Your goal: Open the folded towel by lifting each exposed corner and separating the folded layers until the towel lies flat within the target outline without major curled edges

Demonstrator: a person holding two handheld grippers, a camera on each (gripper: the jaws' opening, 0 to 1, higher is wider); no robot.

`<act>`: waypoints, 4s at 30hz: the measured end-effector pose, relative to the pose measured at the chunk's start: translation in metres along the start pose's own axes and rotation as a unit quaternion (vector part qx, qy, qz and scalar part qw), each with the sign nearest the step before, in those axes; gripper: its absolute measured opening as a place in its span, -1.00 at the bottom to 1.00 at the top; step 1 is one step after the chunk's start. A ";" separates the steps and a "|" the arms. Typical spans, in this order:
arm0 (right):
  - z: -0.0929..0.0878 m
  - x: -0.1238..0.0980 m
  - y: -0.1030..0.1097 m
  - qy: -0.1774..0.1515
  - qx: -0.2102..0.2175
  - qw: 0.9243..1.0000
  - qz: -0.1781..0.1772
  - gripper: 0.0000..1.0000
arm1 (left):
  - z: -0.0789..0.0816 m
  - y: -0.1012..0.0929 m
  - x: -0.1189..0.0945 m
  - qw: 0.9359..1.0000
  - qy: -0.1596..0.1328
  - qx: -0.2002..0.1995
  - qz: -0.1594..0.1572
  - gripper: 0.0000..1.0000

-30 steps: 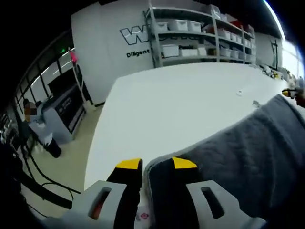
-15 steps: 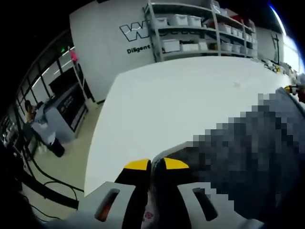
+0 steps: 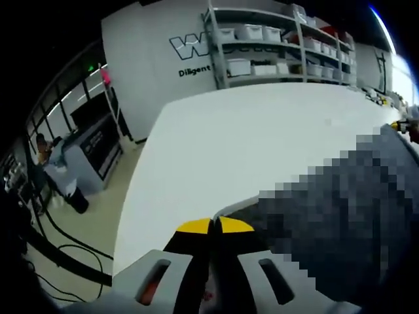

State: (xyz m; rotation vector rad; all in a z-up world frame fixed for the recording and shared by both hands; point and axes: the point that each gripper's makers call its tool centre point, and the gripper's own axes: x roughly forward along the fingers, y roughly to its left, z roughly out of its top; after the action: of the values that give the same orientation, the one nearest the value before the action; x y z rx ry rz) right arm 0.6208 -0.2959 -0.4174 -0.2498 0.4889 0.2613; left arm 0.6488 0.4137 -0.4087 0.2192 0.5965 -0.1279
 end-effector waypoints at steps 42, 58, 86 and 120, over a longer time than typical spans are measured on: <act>0.016 0.054 -0.092 0.015 -0.026 0.999 -0.030 -1.00 | 0.037 -0.036 0.039 0.998 -0.023 0.054 -0.011 -0.97; 0.018 0.056 -0.090 0.015 -0.024 0.999 -0.041 -1.00 | 0.040 -0.050 0.036 0.998 -0.037 0.054 -0.010 -0.87; 0.081 -0.026 -0.103 -0.072 0.011 0.991 -0.109 1.00 | 0.086 -0.044 -0.049 0.994 -0.111 0.001 0.005 0.99; 0.081 -0.184 -0.008 -0.149 0.036 0.988 -0.026 0.99 | 0.077 -0.117 -0.175 0.983 -0.165 0.012 -0.084 0.99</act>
State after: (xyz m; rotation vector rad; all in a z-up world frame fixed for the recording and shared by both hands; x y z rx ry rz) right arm 0.5015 -0.3137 -0.2571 -0.1492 0.1949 0.2259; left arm 0.5257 0.2915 -0.2673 0.1653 0.2815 -0.3278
